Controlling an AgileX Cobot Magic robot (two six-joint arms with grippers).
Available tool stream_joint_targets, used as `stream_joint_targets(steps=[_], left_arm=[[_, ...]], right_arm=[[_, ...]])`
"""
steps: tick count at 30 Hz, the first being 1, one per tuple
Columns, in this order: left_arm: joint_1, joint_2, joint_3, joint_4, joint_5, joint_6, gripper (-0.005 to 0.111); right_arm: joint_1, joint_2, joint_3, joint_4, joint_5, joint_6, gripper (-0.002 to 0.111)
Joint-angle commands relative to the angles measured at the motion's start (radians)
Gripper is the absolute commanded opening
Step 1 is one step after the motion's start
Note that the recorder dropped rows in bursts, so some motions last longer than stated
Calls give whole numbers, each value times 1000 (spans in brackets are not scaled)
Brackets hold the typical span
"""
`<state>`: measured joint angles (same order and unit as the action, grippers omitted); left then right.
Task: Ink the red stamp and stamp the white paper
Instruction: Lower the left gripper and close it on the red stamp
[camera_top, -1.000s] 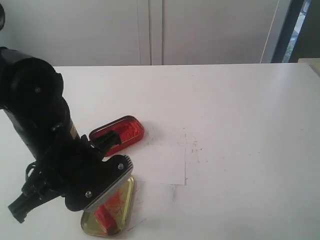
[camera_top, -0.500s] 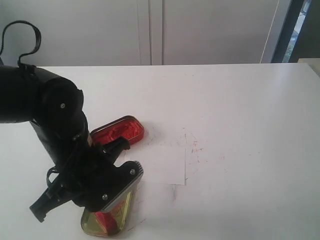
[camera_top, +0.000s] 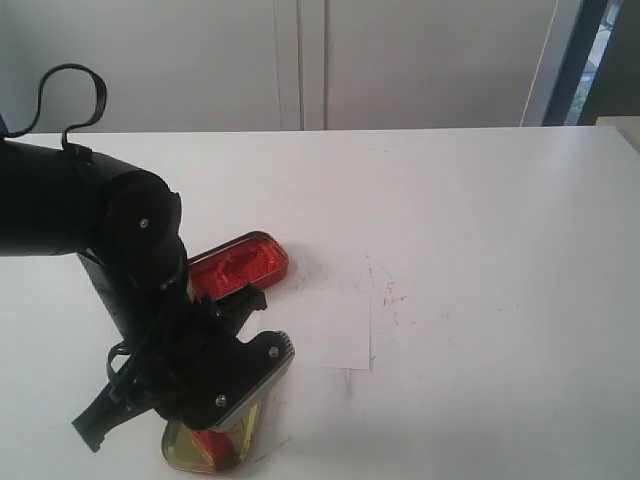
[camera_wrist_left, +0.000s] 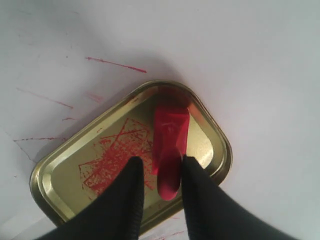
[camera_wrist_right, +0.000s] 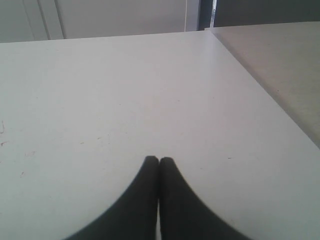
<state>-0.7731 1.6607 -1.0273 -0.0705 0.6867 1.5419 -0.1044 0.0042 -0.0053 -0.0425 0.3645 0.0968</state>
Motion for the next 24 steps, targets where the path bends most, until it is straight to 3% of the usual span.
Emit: stream_joint_targets(steps=[1, 24], left_arm=[[-6, 10, 2, -26, 17, 9, 34], [-6, 82, 2, -38, 13, 9, 34]], right_arm=[[4, -4, 5, -2, -15, 6, 0], [4, -4, 5, -2, -15, 6, 0]])
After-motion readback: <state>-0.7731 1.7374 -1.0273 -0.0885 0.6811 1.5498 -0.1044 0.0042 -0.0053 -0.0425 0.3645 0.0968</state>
